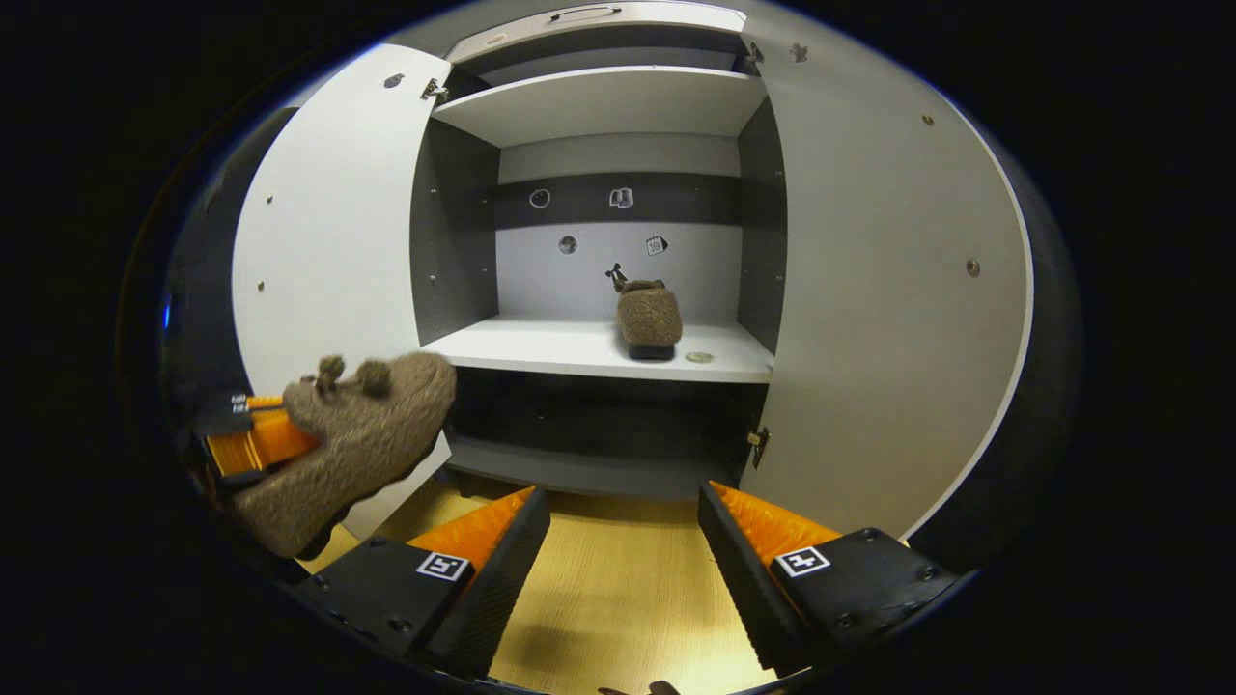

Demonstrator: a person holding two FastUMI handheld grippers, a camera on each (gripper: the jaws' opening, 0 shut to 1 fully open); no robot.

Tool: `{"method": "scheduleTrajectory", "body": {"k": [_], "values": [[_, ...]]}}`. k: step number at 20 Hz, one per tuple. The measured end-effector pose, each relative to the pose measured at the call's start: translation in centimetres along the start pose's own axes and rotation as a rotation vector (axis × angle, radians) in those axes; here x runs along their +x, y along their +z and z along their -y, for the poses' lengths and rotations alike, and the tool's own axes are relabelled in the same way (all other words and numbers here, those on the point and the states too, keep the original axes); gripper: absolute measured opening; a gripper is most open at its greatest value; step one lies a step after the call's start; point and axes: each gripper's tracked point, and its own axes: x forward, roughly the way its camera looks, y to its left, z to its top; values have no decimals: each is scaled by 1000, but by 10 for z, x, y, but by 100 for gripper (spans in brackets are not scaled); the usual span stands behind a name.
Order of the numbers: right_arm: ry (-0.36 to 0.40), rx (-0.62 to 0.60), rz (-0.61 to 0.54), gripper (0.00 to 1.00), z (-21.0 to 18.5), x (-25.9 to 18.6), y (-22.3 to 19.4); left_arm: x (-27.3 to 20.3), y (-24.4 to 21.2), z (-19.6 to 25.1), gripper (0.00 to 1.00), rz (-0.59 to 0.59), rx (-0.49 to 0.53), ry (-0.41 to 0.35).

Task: Grab one shoe with the right hand and put it into the shoe cabinet, grab the other shoe with the left hand and put it into the shoe cabinet; then close the right door with the right hand and the left door with the left hand.

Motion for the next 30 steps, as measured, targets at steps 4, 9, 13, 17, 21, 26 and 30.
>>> {"method": "scheduleTrajectory", "body": {"k": [4, 9, 13, 17, 21, 26, 30], "values": [[51, -57, 41, 99, 8, 9, 26, 49, 57, 6, 5, 43, -2, 52], [173, -106, 83, 99, 7, 31, 46, 129, 102, 4, 5, 76, 36, 129], [226, -123, 87, 99, 10, 51, 54, 185, 110, -5, 6, 42, -16, 144], [274, -117, 90, 98, 4, 63, 60, 238, 120, -29, 6, 25, -59, 180], [312, -108, 73, 99, -3, 71, 58, 288, 107, -49, 5, -44, -39, 205], [304, -76, 48, 98, 3, 86, 57, 328, 87, -56, 6, -111, -22, 222], [297, -43, 39, 99, 10, 96, 61, 339, 77, -55, 7, -154, -16, 208]]}}
